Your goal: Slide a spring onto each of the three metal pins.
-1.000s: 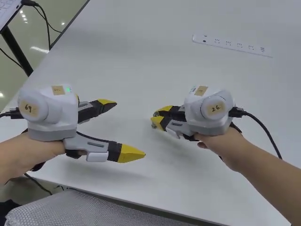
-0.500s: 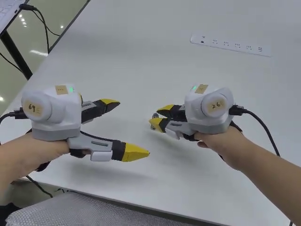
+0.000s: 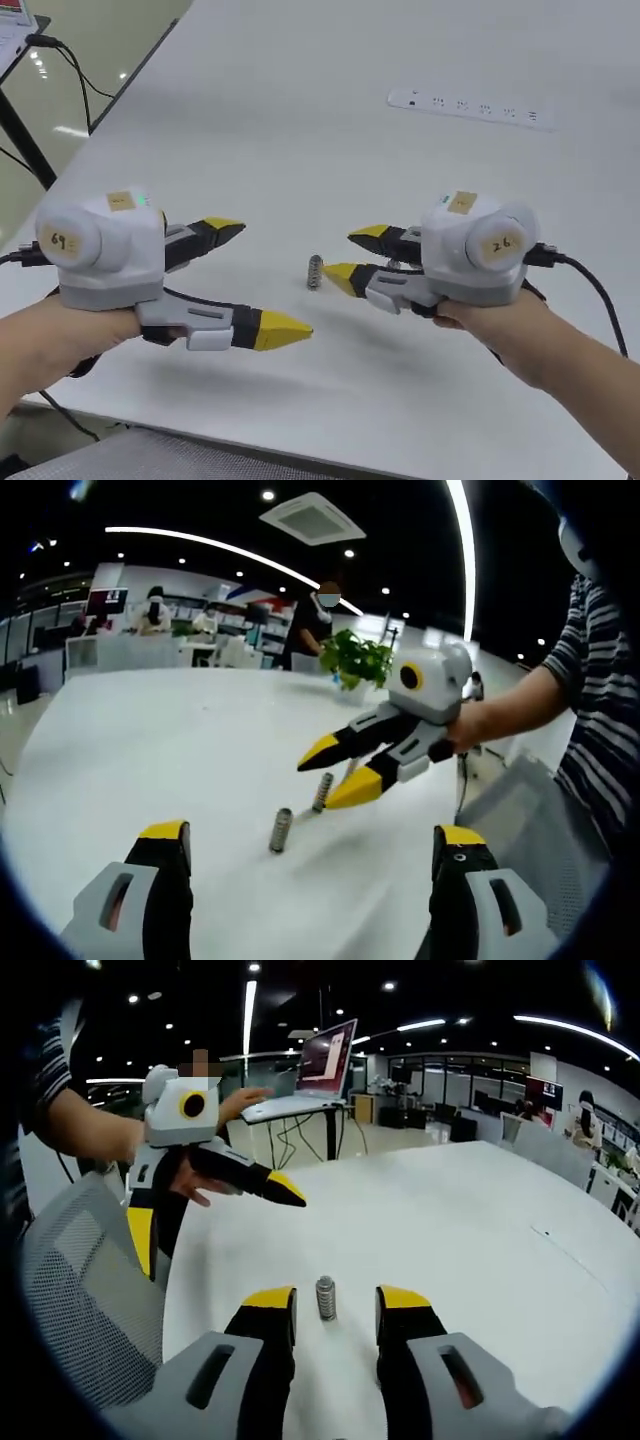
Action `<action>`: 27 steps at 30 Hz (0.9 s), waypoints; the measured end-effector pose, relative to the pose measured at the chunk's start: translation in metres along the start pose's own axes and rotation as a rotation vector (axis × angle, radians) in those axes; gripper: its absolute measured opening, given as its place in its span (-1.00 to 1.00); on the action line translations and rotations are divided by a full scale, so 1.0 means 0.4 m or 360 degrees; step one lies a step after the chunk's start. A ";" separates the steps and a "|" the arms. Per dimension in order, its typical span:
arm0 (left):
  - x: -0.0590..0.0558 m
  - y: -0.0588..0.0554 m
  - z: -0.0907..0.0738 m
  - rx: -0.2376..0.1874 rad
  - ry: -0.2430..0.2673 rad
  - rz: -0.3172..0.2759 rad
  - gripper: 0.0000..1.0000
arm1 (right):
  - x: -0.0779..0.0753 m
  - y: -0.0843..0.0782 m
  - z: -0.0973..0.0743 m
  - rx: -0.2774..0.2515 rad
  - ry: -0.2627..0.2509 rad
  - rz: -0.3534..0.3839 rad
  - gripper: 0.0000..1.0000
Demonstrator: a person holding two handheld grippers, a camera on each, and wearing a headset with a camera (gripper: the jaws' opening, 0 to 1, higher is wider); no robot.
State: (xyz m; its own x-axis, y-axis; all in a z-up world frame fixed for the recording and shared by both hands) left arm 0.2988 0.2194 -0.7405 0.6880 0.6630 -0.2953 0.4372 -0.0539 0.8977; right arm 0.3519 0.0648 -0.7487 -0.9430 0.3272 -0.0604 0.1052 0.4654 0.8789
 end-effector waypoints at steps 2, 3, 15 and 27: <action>-0.002 0.003 0.003 0.0001 -0.0001 0.0005 0.96 | -0.001 -0.006 -0.011 0.0004 -0.0003 -0.0003 -0.41; -0.003 0.004 0.004 0.0000 -0.0001 0.0009 0.96 | -0.002 -0.008 -0.015 0.0000 -0.0009 0.0000 -0.40; -0.009 0.011 0.022 0.0006 -0.0006 0.0018 0.96 | -0.010 -0.028 -0.090 -0.0047 -0.0122 0.0020 -0.19; -0.007 0.002 0.013 -0.0002 0.0007 0.0007 0.96 | -0.020 -0.095 -0.203 -0.0055 -0.0225 0.0070 0.22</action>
State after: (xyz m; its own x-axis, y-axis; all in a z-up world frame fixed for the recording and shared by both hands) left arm 0.3001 0.2136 -0.7405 0.6872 0.6661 -0.2900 0.4336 -0.0557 0.8994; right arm 0.3296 -0.0223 -0.7432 -0.8835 0.4605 -0.0856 0.1319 0.4201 0.8978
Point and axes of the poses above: the centre of the closed fingertips' face, and the gripper's own axes: z roughly forward along the fingers, x roughly to its left, y roughly out of its top, the point moved 7 cm from there along -z, roughly backward along the fingers, and after that the axes turned 4 degrees about -z, right-handed, at the moved point
